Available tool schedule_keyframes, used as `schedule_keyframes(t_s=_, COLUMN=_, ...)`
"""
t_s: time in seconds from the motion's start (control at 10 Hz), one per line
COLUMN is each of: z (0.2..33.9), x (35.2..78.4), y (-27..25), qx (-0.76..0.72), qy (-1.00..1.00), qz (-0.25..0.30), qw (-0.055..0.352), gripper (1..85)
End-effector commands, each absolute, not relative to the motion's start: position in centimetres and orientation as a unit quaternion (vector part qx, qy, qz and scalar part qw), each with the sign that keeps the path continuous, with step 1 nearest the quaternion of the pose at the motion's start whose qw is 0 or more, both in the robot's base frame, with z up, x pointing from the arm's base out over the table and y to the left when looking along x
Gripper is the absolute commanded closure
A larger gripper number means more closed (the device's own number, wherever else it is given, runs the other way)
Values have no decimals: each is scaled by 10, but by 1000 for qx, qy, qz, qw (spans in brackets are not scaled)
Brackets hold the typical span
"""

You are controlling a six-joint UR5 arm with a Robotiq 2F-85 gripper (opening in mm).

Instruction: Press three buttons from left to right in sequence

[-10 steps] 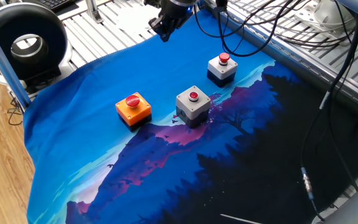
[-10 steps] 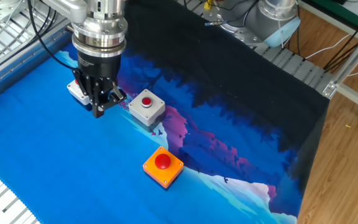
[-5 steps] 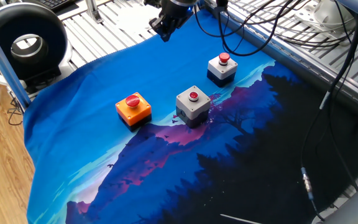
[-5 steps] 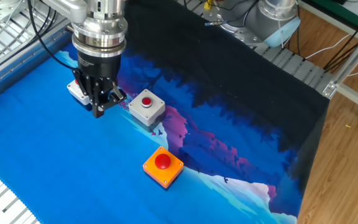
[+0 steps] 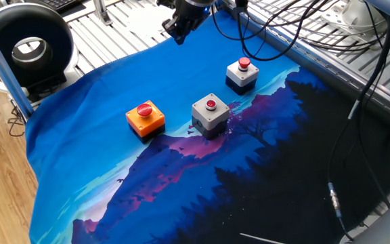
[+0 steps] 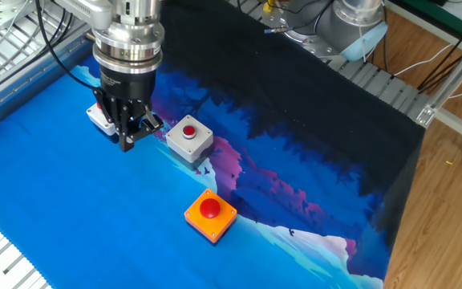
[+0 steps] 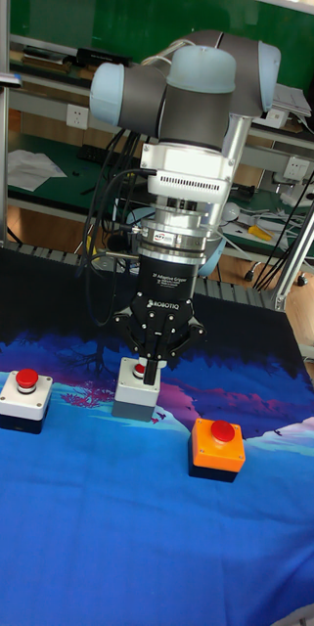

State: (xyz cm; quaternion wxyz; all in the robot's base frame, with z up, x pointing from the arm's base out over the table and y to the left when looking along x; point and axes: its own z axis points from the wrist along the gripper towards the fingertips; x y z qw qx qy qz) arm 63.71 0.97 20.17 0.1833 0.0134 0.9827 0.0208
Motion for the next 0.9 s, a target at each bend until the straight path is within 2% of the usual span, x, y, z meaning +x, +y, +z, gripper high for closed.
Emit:
schedule_keyframes(t_s=0.0, z=203, x=638, y=10, qx=15, qy=982, qz=24, qw=186, gripper=847)
schedule_keyframes(t_s=0.8, z=202, x=640, y=8, qx=17, qy=982, qz=22, qw=188, gripper=847)
